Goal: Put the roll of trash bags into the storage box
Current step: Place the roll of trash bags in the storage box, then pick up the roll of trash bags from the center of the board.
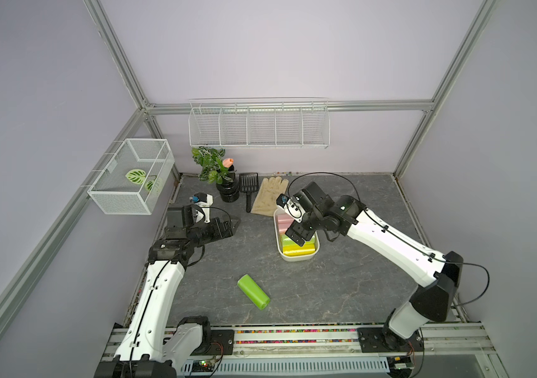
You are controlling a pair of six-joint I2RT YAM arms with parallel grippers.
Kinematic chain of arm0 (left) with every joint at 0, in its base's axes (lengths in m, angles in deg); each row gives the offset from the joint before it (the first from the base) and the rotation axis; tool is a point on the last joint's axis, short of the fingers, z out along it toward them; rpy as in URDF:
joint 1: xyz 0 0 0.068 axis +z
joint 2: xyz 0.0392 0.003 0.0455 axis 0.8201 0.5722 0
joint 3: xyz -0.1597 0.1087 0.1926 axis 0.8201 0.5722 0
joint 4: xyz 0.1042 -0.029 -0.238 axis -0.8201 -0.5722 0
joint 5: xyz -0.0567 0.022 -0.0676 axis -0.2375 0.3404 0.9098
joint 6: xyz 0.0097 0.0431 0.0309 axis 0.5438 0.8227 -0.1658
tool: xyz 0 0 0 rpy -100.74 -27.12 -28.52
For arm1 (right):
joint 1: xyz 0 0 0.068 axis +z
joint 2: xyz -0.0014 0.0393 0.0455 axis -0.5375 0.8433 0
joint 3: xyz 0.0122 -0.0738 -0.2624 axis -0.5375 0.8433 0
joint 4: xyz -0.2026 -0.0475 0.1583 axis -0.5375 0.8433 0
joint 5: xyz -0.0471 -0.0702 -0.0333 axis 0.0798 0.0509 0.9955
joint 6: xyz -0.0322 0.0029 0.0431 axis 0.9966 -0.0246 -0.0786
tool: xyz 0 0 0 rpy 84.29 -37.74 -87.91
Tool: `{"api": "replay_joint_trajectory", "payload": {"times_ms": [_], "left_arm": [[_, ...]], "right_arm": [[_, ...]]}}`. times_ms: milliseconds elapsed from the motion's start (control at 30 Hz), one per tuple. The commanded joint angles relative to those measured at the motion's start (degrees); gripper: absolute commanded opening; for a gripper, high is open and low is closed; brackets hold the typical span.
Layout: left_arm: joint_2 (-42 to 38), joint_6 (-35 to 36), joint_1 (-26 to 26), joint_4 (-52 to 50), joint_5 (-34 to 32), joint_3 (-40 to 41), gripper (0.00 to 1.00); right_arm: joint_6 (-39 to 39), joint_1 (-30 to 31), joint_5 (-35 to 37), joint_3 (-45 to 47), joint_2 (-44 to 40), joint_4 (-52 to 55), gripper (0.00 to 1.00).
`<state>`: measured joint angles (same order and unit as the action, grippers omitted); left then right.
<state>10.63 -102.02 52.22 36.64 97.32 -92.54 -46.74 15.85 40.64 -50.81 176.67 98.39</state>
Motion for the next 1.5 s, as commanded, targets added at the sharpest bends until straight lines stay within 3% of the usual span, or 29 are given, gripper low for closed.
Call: {"api": "replay_joint_trajectory", "payload": {"times_ms": [0, 67, 133, 200, 267, 333, 367, 500, 600, 800, 1033, 1467], "left_arm": [[-1.4, 0.4, 1.0, -0.1, -1.2, -1.3, 1.00], [-2.2, 0.5, 1.2, -0.1, -2.2, -1.2, 1.00], [-2.9, 0.3, 1.3, -0.1, -3.1, -1.0, 1.00], [-3.6, 0.3, 1.3, -0.1, -3.9, -1.0, 1.00], [-4.0, 0.2, 1.4, -0.1, -4.8, -1.0, 1.00], [-4.3, 0.1, 1.7, -0.2, -5.7, -1.2, 1.00], [-4.4, 0.0, 1.8, -0.4, -6.3, -1.4, 1.00], [-5.3, -1.2, 1.8, -1.6, -9.0, -1.8, 1.00], [-5.4, -2.0, 1.8, -1.7, -9.6, -1.7, 1.00], [-5.4, -3.9, 1.8, -3.0, -13.7, -1.7, 1.00], [-6.0, -4.2, 1.8, -2.6, -11.3, -1.4, 1.00], [-5.8, -3.8, 1.8, -1.9, -9.6, -1.4, 1.00]], "right_arm": [[-7.4, 1.4, -0.1, 10.2, -9.2, -9.3, 0.98], [-14.2, 0.2, 1.0, 20.1, -16.1, -22.2, 0.98], [-18.2, -1.7, -5.3, 24.3, -18.7, -27.3, 0.98], [-19.1, 0.2, -5.7, 21.9, -15.8, -24.1, 0.89], [-22.4, 3.9, -0.2, 19.1, -11.5, -20.5, 0.83], [-27.6, 7.1, 0.5, 17.6, -8.6, -18.7, 0.87], [-30.5, 8.9, 0.2, 18.1, -7.4, -20.1, 0.98], [-35.1, 16.5, 5.1, 16.1, -1.6, -21.0, 0.96], [-37.6, 19.0, 6.0, 12.9, 3.9, -19.1, 0.93], [-37.6, 22.1, 5.3, 5.9, 12.6, -15.1, 0.90], [-37.2, 22.6, 4.4, 3.0, 17.4, -12.0, 0.82], [-33.3, 26.5, 5.3, -5.0, 30.1, -3.1, 0.84]]}}
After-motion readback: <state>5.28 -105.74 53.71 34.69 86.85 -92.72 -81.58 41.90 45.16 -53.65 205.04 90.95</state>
